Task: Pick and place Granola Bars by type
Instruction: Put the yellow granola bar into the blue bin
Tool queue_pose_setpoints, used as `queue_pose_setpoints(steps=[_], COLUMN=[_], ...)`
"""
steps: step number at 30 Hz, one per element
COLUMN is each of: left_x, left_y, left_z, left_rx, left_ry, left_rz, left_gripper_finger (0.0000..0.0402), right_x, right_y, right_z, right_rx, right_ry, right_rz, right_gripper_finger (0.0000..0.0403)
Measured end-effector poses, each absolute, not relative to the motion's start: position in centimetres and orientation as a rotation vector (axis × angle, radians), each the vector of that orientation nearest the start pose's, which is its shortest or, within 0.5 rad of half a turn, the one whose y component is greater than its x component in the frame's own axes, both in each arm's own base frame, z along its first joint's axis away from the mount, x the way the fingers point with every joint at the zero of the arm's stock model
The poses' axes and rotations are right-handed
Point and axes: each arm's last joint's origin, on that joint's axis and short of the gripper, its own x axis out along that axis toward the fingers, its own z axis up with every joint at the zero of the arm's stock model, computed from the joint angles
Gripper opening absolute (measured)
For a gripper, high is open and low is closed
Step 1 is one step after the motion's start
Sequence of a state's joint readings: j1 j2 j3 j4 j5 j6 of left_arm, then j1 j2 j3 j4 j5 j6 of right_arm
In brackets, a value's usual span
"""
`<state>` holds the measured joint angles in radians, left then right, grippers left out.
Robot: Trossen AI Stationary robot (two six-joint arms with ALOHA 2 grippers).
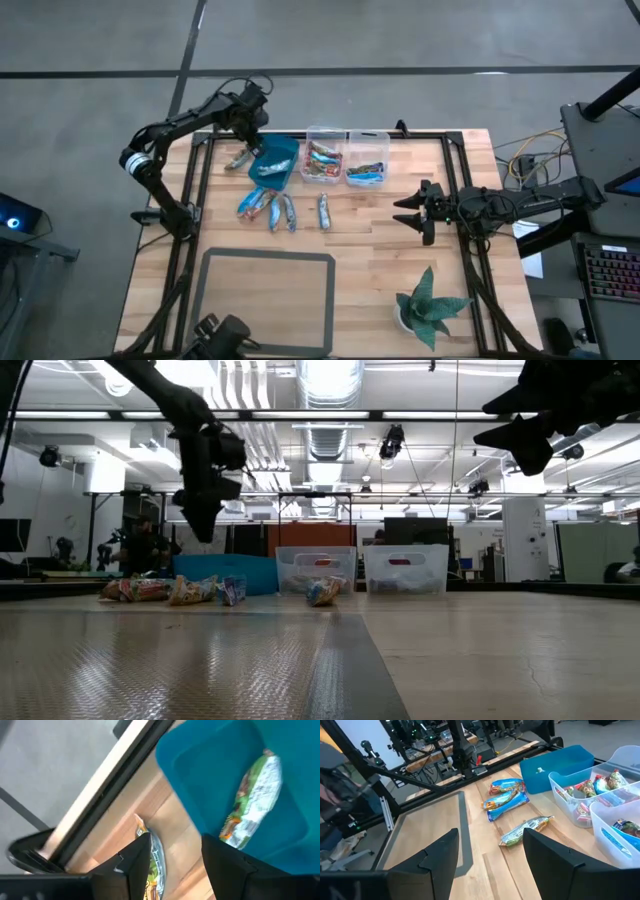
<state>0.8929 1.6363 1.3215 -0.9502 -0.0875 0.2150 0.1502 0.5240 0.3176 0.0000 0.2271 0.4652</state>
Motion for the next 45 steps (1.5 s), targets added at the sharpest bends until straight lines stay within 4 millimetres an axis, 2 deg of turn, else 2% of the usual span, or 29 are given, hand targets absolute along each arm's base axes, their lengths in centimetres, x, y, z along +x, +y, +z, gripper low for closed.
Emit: queue_pose_setpoints(steps=[8,12,23,28,45], left_x=[17.6,16.9,14.6,13.4,13.8], left_y=[24.5,24.0,23.1,22.6,21.9], left_z=[20.4,18.8,18.3,18.0,17.7], left_rx=[-0.421,-0.425,-0.361,-0.369,-0.424], left_ry=[1.32,1.316,1.295,1.299,1.269], left_rz=[0.678,0.692,0.862,0.882,0.915], left_gripper_finger=[0.0159,0.0159,0.0159,0.0159,0.0159], right_x=[13.7,13.7,13.7,13.7,13.6], right_y=[1.4,1.5,1.5,1.5,1.5], right_z=[22.4,22.4,22.4,22.4,22.0], right_rx=[0.451,0.467,0.491,0.5,0.528], right_ry=[0.183,0.188,0.189,0.192,0.23], right_rz=[-0.124,-0.107,-0.103,-0.106,-0.122], right_gripper_finger=[0.021,0.021,0.021,0.021,0.021])
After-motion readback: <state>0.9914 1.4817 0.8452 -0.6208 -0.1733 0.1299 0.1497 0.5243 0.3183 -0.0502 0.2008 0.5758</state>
